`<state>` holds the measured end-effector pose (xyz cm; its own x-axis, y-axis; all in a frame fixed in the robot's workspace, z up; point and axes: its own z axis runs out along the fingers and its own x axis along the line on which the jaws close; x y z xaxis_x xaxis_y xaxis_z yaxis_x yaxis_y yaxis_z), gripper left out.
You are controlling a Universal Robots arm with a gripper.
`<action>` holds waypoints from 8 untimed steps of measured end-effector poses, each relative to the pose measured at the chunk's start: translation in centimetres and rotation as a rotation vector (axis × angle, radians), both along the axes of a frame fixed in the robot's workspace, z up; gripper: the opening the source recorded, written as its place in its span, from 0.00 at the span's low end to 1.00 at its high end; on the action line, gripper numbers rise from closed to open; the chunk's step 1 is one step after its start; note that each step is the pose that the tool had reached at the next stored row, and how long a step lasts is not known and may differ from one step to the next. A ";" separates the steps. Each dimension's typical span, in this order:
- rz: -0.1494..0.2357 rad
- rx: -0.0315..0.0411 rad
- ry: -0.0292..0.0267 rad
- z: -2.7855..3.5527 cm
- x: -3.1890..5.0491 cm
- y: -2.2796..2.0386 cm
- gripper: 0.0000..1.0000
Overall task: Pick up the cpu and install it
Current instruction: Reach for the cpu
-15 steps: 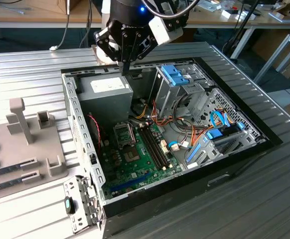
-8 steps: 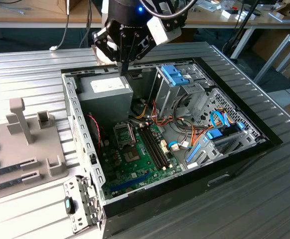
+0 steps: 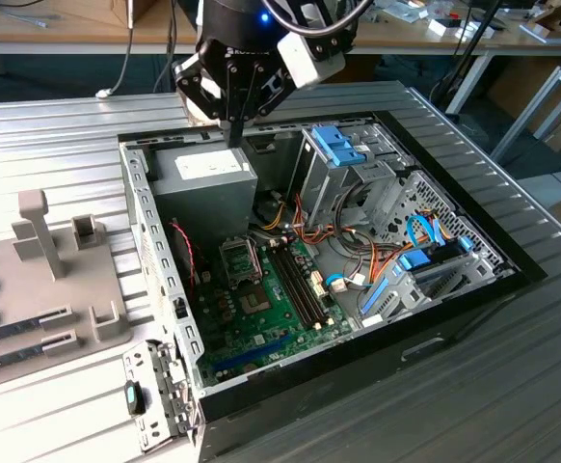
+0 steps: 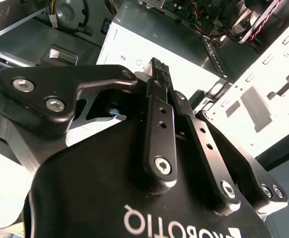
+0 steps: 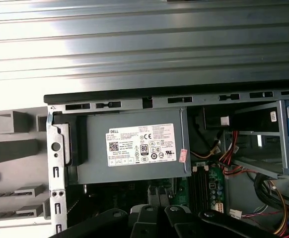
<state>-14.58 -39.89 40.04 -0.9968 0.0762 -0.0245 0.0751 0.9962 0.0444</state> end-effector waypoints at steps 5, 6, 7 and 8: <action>0.000 0.0000 0.0000 0.00 -0.28 0.00 0.10; 0.000 0.0000 0.0000 0.00 -0.33 0.00 0.10; 0.000 0.0001 0.0000 0.00 -0.42 0.00 0.10; 0.000 0.0000 0.0000 0.00 -0.46 0.00 0.10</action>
<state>-15.04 -39.89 40.04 -0.9968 0.0763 -0.0245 0.0751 0.9962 0.0444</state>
